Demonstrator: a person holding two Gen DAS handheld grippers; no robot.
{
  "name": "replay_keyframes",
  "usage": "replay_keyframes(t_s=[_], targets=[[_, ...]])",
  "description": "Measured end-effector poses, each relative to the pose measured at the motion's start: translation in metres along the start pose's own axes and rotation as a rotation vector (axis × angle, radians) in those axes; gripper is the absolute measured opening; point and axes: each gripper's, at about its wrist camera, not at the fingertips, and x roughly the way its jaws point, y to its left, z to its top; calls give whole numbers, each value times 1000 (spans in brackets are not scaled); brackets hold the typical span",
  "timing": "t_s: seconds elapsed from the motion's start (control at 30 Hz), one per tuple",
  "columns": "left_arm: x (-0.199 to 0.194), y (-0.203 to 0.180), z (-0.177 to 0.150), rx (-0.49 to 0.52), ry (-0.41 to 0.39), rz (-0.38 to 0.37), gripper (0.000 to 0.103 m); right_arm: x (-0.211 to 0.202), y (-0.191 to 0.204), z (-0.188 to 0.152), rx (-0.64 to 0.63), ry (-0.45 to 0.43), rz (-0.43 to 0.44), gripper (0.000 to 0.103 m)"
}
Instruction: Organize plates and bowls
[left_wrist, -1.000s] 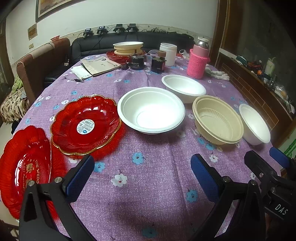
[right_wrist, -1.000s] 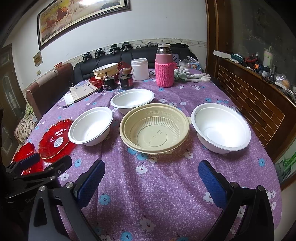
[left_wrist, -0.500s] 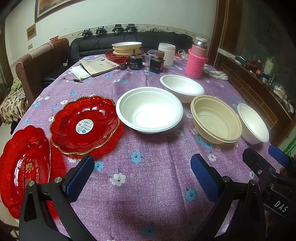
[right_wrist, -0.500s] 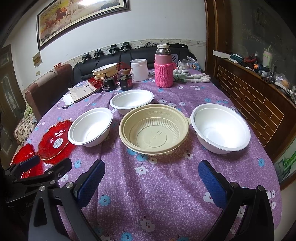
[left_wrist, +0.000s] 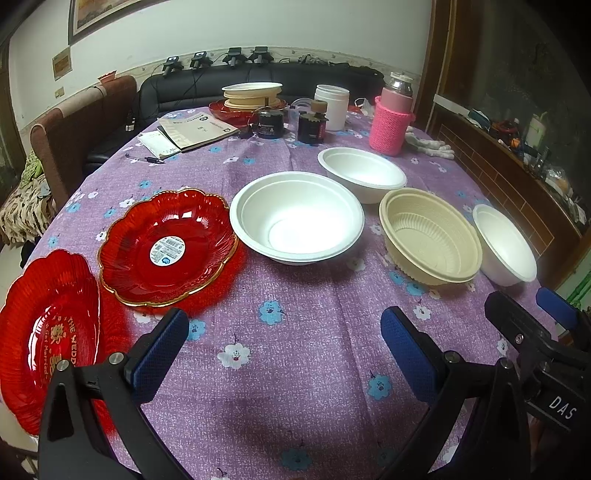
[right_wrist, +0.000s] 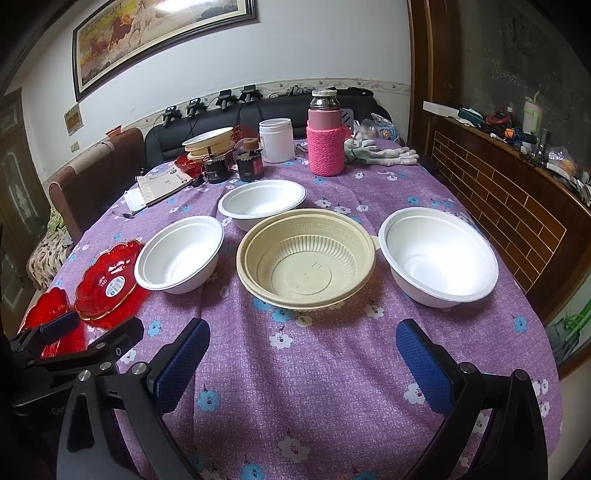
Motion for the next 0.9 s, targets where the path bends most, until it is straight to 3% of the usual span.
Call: replay_keyframes(t_s=[0.9], targets=[[1,-1,0,6,4,-4,103,-2,2,0,-1,-6,2,102]])
